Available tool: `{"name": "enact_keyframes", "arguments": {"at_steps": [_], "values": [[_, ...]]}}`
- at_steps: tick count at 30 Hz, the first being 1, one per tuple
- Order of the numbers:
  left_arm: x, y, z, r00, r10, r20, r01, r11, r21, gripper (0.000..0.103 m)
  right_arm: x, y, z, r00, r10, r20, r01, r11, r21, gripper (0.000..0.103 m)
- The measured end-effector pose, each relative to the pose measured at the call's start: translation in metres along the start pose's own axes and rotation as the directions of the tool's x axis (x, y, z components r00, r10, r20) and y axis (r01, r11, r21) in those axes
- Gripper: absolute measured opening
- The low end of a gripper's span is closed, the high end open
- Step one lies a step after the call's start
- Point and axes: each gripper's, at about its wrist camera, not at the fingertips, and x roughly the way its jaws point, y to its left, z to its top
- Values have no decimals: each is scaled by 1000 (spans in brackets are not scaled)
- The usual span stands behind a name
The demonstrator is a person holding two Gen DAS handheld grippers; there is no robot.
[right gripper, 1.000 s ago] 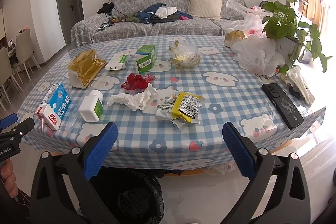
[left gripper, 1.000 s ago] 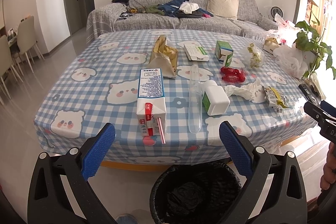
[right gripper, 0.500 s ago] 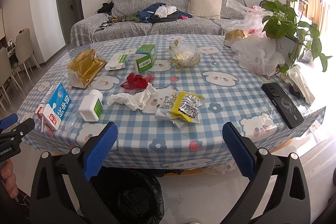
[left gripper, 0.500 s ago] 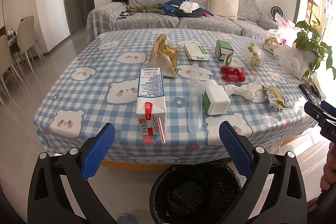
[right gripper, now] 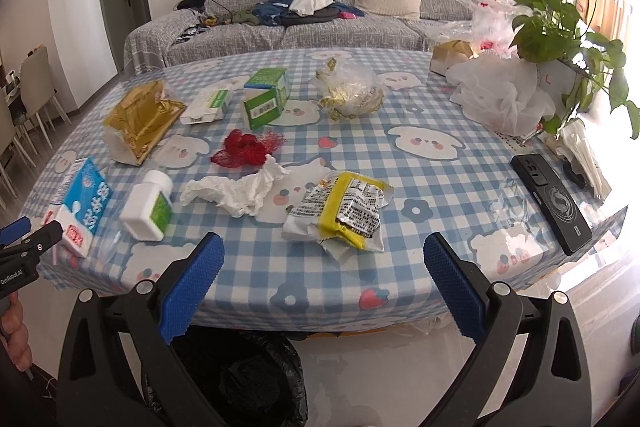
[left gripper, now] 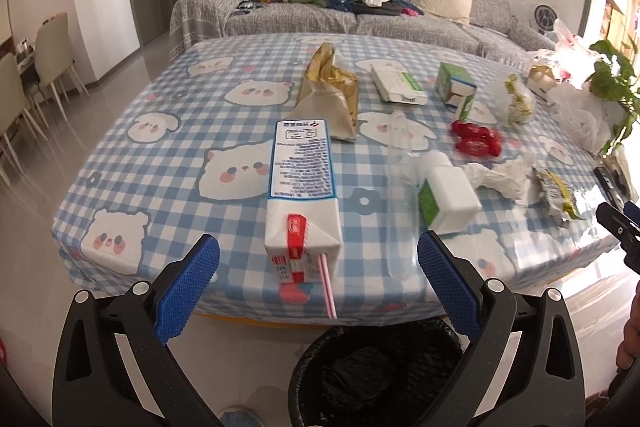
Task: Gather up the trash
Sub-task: 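Grasp the white milk carton with the left tool while the right tool grasps the yellow snack wrapper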
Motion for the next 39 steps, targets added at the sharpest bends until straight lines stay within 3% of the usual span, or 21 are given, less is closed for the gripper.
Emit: {"name": "enact_keyframes", "arguments": {"at_steps": [25, 31, 39], "values": [[81, 13, 41, 991, 53, -123, -54, 999, 3, 90, 99, -8, 29, 989, -57, -140, 63, 997, 40, 85], [93, 11, 44, 987, 53, -150, -54, 999, 0, 83, 112, -9, 30, 984, -57, -168, 65, 997, 46, 75], [101, 8, 44, 983, 31, -179, -31, 1000, 3, 64, 119, -13, 30, 979, -73, -189, 84, 995, 53, 59]]}}
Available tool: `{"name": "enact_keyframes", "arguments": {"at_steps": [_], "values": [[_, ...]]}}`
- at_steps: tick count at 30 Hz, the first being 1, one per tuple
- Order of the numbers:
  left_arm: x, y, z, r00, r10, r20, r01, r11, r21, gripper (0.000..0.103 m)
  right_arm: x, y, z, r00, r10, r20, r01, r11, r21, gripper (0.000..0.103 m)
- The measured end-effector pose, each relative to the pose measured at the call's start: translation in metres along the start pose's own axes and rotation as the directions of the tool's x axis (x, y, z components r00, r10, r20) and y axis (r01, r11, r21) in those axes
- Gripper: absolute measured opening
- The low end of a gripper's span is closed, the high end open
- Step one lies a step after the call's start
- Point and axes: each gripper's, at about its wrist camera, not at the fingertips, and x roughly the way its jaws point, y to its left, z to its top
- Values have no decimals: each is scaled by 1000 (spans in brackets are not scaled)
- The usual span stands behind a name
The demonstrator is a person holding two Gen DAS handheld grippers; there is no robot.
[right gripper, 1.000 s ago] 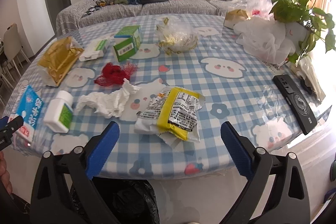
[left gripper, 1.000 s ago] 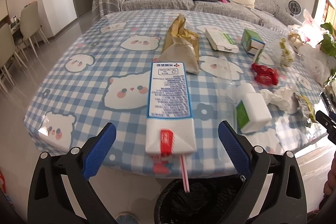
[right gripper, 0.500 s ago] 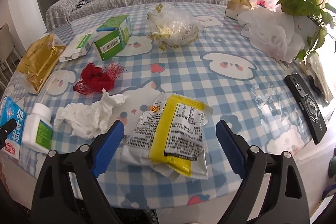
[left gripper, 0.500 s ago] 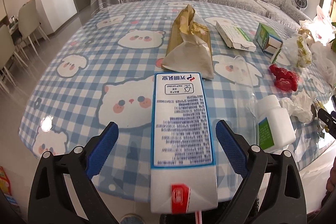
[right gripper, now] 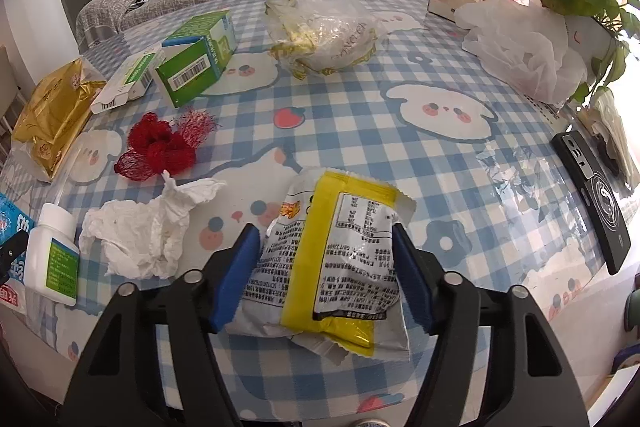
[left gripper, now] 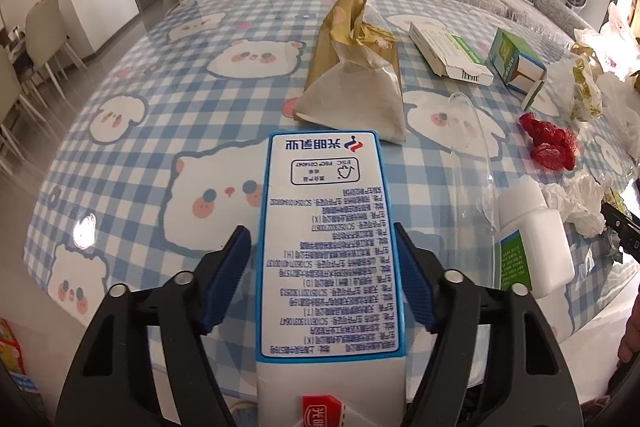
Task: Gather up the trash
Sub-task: 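Grasp the white milk carton with the left tool while the right tool grasps the yellow snack wrapper, then lift the carton and wrapper and carry both over the black trash bin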
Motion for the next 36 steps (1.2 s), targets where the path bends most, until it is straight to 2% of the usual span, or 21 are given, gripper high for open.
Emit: {"name": "enact_keyframes", "arguments": {"at_steps": [4, 9, 13, 18, 36], "values": [[4, -1, 0, 1000, -11, -22, 11, 1000, 1, 54, 1, -3, 1, 1000, -5, -5, 5, 1000, 8, 53], [2, -2, -2, 1000, -12, -7, 12, 1000, 3, 42, 1, -5, 1, 1000, 4, -13, -4, 1000, 19, 47], [-1, 1, -5, 1000, -14, -5, 14, 1000, 4, 41, 0, -3, -1, 1000, 8, -7, -8, 1000, 8, 36], [-6, 2, -11, 1000, -17, -5, 17, 1000, 8, 41, -3, -2, -2, 1000, 23, -2, -23, 1000, 8, 29], [-47, 0, -34, 998, -46, 42, 45, 999, 20, 41, -44, -4, -19, 997, 41, 62, -42, 999, 17, 28]]}}
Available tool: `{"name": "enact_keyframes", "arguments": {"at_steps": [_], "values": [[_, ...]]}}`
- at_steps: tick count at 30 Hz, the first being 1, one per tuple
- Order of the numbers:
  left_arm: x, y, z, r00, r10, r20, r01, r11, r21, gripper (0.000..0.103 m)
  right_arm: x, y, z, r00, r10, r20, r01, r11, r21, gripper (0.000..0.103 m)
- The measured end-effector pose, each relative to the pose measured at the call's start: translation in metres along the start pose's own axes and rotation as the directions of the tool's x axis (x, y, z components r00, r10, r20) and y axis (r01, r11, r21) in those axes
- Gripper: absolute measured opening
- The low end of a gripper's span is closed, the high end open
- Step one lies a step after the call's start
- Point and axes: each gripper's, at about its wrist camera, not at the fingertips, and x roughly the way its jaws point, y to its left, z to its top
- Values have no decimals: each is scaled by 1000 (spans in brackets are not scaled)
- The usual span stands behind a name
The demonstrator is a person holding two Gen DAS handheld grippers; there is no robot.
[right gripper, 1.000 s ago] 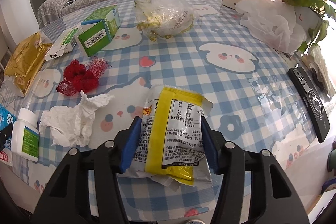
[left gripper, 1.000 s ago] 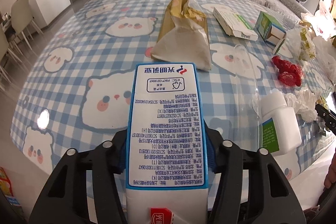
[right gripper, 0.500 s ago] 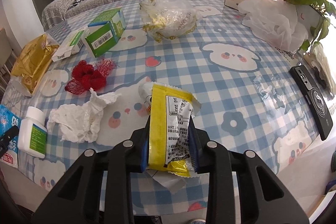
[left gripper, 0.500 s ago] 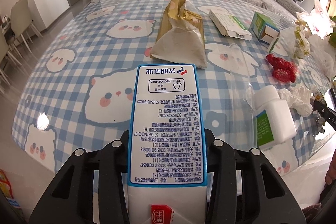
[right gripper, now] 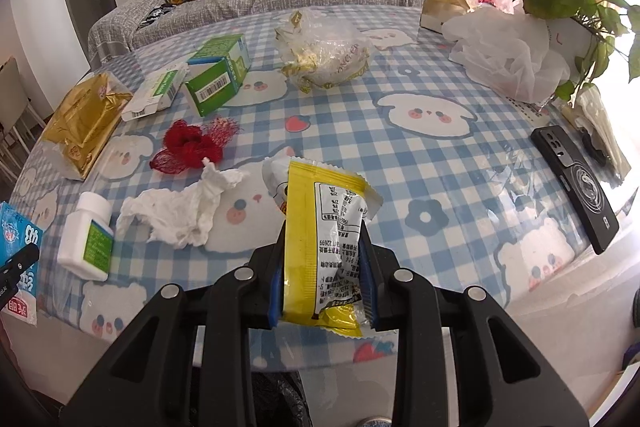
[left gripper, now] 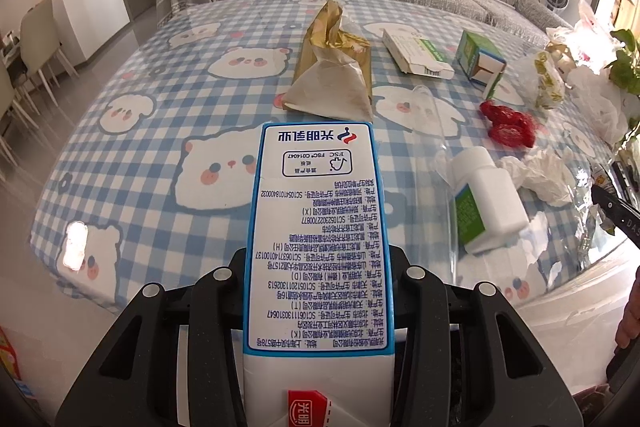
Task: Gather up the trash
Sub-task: 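Lift the carton and wrapper and carry both over the black trash bin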
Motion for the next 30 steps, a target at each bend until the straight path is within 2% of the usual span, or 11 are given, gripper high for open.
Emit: {"name": "enact_keyframes", "arguments": {"at_steps": [12, 18, 25, 30], "values": [[-39, -2, -26, 999, -18, 37, 17, 1000, 2, 41, -40, 2, -20, 999, 17, 45, -17, 1000, -7, 28], [-63, 0, -45, 998, -28, 61, 28, 1000, 0, 41, -67, 3, -40, 997, 26, 70, -25, 1000, -15, 28], [-75, -2, -64, 994, -83, 77, 83, 997, 3, 41, -73, 14, -57, 996, 36, 76, -33, 999, -38, 28], [-81, 2, -81, 992, -85, 89, 86, 996, -11, 41, -76, 24, -77, 997, 49, 66, -45, 997, -56, 28]]}}
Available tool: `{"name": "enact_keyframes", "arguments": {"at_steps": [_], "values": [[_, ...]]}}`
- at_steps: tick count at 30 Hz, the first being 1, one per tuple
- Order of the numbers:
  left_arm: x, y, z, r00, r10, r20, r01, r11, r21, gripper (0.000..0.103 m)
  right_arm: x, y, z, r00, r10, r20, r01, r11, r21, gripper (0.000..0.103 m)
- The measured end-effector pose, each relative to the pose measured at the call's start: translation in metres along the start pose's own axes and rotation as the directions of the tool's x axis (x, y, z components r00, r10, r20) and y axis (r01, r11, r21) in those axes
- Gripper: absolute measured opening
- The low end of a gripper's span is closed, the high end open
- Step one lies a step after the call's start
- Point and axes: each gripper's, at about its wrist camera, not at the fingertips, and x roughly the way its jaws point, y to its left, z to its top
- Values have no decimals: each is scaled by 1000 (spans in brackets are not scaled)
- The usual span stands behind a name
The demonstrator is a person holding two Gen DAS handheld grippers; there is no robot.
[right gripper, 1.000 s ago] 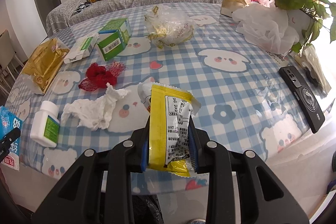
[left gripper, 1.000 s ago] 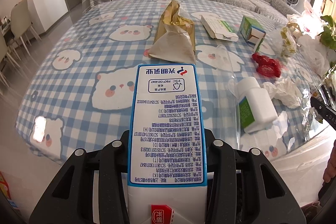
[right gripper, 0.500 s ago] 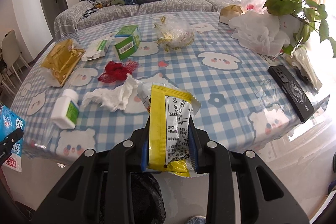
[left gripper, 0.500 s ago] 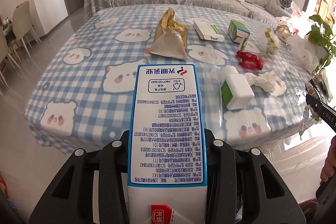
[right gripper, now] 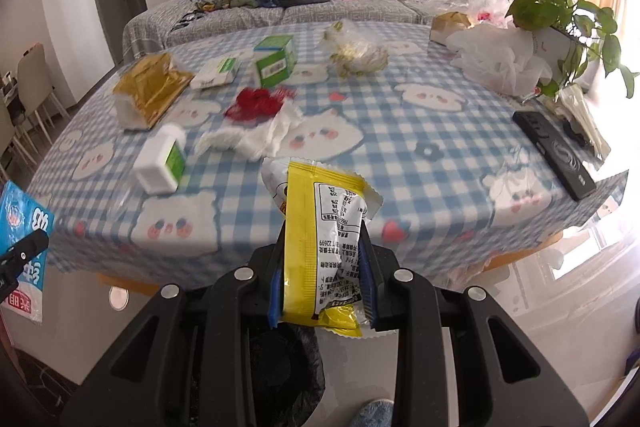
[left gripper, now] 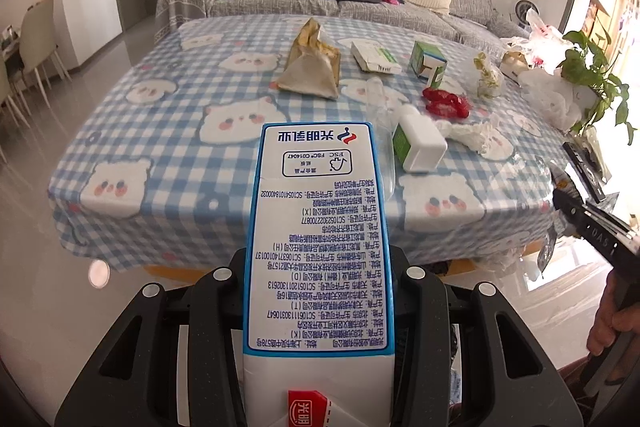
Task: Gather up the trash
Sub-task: 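Lift the carton and wrapper and carry both over the black trash bin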
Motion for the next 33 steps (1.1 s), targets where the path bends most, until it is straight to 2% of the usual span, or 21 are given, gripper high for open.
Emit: {"name": "enact_keyframes", "arguments": {"at_steps": [15, 22, 26, 30, 33], "values": [[5, 13, -58, 999, -9, -43, 7, 999, -51, 41, -4, 39, -57, 998, 33, -57, -36, 998, -46, 28], [25, 24, -86, 996, 4, -84, -9, 998, -65, 41, 16, 67, -96, 990, 46, -133, -56, 996, -76, 28], [40, 29, -97, 996, 21, -89, -26, 998, -59, 41, 30, 81, -113, 981, 86, -174, -98, 993, -64, 28], [56, 38, -106, 993, 15, -118, -25, 996, -81, 41, 45, 97, -132, 979, 50, -196, -73, 991, -112, 28], [64, 39, -112, 992, 37, -119, -44, 997, -63, 41, 55, 103, -138, 976, 43, -213, -68, 991, -114, 28]]}}
